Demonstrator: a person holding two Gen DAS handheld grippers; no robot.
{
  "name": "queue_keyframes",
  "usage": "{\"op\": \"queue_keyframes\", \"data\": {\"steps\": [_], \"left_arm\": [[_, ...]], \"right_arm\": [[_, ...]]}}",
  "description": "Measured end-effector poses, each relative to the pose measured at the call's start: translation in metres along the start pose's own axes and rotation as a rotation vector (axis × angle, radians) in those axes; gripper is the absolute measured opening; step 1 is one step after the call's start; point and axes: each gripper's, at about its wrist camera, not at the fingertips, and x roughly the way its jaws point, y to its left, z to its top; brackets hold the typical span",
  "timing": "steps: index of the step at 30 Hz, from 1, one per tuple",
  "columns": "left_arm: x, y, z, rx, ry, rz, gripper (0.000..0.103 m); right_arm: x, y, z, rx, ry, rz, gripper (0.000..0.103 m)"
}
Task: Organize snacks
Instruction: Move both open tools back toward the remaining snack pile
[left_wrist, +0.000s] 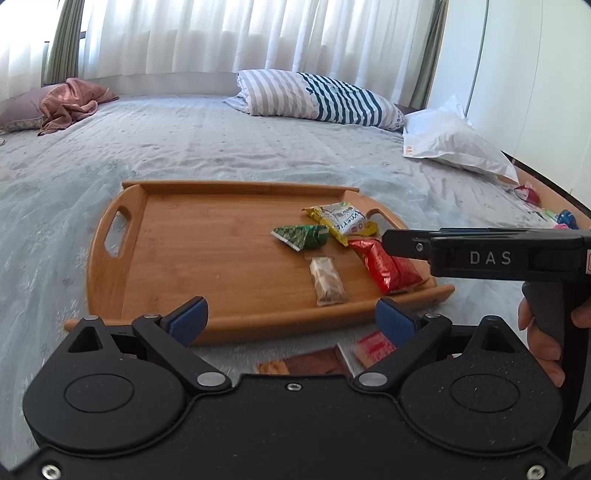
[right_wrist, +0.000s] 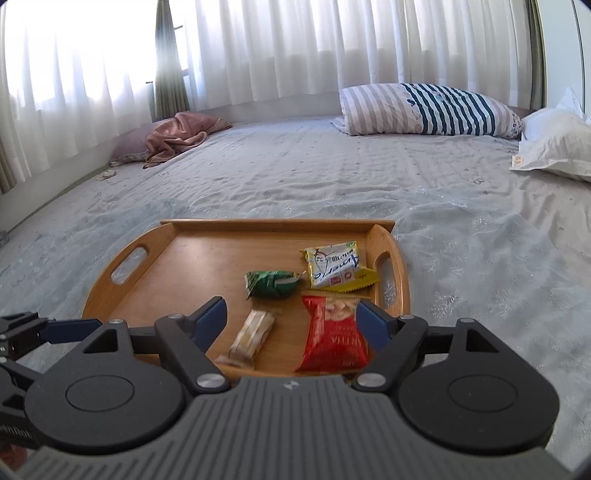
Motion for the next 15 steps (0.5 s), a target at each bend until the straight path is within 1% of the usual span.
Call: {"op": "queue_keyframes", "data": {"steps": [4, 8, 12, 15], "left_arm": [[-0.015, 0.006, -0.014, -0.019, -0.01, 0.014, 0.098], [-0.026, 0.01, -0.027, 0.014, -0.027, 0.055, 0.1], [-0.034, 0.016, -0.04, 0.022, -0.026, 0.066, 0.1], [-0.037, 0.021, -0.048, 0.01, -0.011, 0.077, 0.1]], "right_arm": [[-0.012, 0.004, -0.012, -0.009, -0.008, 0.011, 0.089], [-0.022, 0.009, -0.023, -0.03, -0.012, 0.019, 0.089], [-0.031, 0.014, -0.036, -0.048, -0.025, 0.025, 0.09], [-0.035, 0.017, -0.046, -0.049, -0.03, 0.027, 0.091]]}}
